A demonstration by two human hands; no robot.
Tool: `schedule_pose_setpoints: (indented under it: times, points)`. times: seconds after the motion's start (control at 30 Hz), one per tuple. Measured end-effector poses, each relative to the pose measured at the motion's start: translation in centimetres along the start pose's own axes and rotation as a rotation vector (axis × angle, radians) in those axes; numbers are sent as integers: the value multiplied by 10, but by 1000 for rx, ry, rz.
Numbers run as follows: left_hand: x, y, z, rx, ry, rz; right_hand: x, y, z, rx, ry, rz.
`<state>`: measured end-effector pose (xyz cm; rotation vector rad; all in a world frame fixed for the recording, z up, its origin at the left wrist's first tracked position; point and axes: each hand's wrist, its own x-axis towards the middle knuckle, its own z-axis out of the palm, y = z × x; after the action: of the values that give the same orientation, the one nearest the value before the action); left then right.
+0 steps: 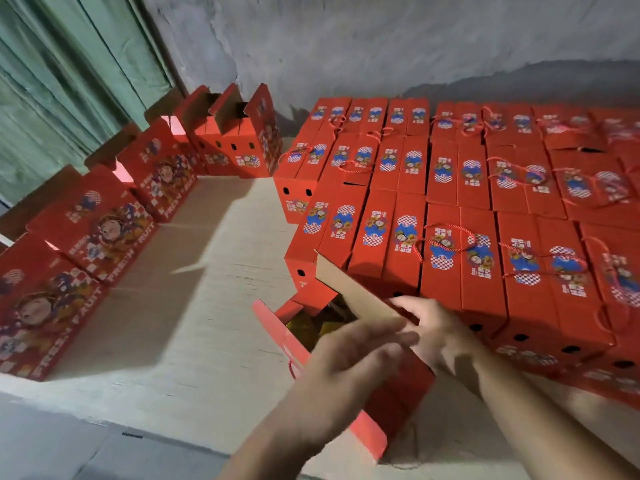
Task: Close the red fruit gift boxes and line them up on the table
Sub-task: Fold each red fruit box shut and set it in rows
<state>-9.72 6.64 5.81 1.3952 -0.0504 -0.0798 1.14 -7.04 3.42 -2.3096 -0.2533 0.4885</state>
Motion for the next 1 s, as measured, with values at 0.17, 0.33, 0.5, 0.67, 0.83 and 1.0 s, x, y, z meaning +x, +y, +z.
schedule_pose_setpoints:
  times: [0.17, 0.33, 0.5, 0.67, 0.83, 1.0]
  points:
    - [4, 24, -156, 317, 614, 321, 5, 0, 9, -153, 186, -149]
    - [22, -29, -211, 464, 193, -111, 25, -7, 3, -271, 194, -256]
    - [17, -51, -224, 646, 124, 20, 43, -18, 6, -351, 200, -303]
    - [17, -54, -229, 870, 208, -21, 58, -19, 14, -454, 290, -417]
    - [27, -52, -218, 910, 297, -168, 29, -1, 20, -74, 732, -319]
    - [19, -52, -208, 865, 324, -230, -37, 14, 77, 230, 782, -135]
